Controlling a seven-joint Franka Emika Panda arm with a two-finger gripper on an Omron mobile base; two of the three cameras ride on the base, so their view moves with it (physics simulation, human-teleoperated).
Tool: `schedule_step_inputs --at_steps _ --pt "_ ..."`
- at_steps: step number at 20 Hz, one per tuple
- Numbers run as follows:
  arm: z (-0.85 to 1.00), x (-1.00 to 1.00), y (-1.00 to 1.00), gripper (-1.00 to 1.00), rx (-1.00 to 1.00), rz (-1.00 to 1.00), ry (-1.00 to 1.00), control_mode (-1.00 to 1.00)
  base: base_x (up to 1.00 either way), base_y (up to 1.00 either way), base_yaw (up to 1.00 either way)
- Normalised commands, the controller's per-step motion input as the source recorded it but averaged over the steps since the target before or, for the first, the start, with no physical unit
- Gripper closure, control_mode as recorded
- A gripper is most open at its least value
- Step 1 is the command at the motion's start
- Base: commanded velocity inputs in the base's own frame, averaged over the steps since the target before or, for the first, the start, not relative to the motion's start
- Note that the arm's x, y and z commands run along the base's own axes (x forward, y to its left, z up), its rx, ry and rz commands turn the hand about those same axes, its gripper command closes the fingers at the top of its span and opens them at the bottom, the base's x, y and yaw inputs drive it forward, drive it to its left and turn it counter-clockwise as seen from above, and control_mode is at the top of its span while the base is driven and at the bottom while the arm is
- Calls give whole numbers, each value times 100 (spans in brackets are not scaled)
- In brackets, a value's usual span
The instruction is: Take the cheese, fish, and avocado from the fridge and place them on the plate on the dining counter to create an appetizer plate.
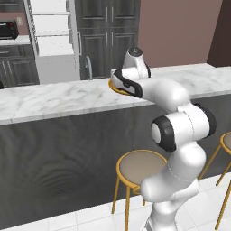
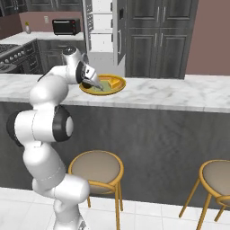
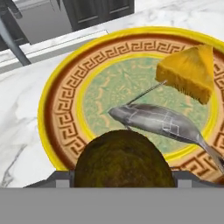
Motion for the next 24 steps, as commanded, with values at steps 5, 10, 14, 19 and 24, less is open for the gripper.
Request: schedule_step_inputs --at_steps 5,10,14,19,24 --pt "-9 25 0 -100 0 0 1 -100 0 0 0" --pt "4 -1 0 -100 0 -1 2 -100 0 0 0" --pt "16 -16 0 -100 0 -1 0 -100 0 0 0" --pt "0 -1 0 -100 0 0 0 -100 0 0 0" --pt "1 -82 -33 -100 0 -3 0 -100 0 0 0"
